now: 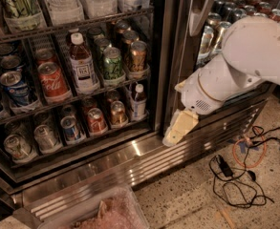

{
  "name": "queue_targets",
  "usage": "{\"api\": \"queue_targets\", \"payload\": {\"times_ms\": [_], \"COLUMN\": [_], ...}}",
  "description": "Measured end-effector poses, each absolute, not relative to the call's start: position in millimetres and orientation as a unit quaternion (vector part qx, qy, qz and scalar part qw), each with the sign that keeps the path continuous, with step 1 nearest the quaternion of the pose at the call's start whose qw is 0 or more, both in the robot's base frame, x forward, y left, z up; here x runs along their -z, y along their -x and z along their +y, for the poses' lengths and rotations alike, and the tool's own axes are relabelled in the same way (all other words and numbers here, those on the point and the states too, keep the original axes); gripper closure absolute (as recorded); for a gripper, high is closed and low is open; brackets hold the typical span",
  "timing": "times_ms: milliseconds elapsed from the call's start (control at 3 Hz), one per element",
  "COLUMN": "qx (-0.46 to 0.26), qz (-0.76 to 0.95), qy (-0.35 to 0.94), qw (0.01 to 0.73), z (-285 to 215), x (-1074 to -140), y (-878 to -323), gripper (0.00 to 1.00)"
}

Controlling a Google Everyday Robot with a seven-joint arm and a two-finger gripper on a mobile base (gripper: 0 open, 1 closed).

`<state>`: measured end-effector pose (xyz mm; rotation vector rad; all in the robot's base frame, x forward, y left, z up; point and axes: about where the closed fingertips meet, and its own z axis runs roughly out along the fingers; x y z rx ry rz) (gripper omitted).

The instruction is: Pick coke can from bottom shelf of fridge

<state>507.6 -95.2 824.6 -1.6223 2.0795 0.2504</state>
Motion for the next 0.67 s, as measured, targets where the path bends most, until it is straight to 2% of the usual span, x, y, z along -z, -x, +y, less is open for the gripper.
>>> {"api": "queue_targets", "payload": {"times_ms": [667], "qx": [-0.131], "qz": [0.755], "qy": [0.612], "qw": [0.194], "z": [-62], "x": [-769], "y": [-524], "gripper": [0.00]}}
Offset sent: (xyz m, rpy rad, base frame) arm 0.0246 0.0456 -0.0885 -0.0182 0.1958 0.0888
